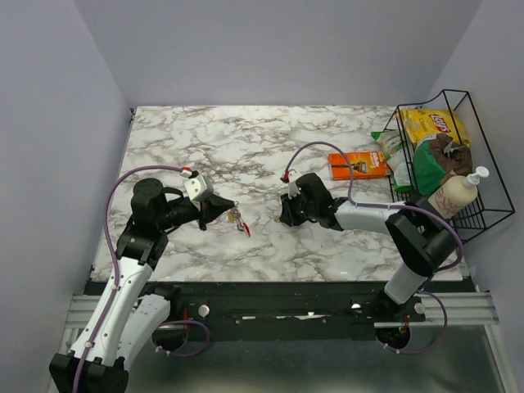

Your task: Put the keys on the keyring

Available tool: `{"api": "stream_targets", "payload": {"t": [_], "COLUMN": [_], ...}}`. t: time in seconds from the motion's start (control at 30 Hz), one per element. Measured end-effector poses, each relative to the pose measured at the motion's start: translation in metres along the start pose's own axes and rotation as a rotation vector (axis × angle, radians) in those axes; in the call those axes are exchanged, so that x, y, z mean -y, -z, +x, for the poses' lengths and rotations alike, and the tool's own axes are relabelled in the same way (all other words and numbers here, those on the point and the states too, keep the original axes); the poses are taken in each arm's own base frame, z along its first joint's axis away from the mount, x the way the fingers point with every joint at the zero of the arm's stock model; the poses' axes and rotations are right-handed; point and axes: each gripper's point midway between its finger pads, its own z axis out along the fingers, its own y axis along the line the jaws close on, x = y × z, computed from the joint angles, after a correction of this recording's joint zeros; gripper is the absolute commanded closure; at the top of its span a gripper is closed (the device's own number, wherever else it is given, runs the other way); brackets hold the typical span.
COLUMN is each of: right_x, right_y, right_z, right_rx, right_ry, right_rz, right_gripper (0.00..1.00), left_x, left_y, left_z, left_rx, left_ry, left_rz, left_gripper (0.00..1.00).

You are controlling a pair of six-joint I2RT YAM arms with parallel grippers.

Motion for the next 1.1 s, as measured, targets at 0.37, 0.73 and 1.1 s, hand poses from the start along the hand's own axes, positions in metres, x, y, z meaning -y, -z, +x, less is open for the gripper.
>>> {"api": "stream_targets", "payload": {"t": [0.37,0.73,1.1], "right_x": [0.001,0.001,-0.02], "right_y": [-0.003,-0.005,0.04], "right_z": [0.005,0.004,-0.046], "right_rx": [-0.016,-0.012,0.154], "right_ry": [-0.018,-0.015,0.124], "right_rz": [0.002,0.001,-0.07], "right_gripper": [0.84,0.99,0.99], "left_x": [0.0,0.0,0.0], "left_y": [0.0,0.0,0.0], "left_z": [0.0,0.0,0.003], "left_rx": [0.0,0.0,-0.011], "left_ry": [0.0,-0.004,-0.012], "left_rz": [0.0,0.0,0.002], "left_gripper": [1.0,1.0,1.0]}}
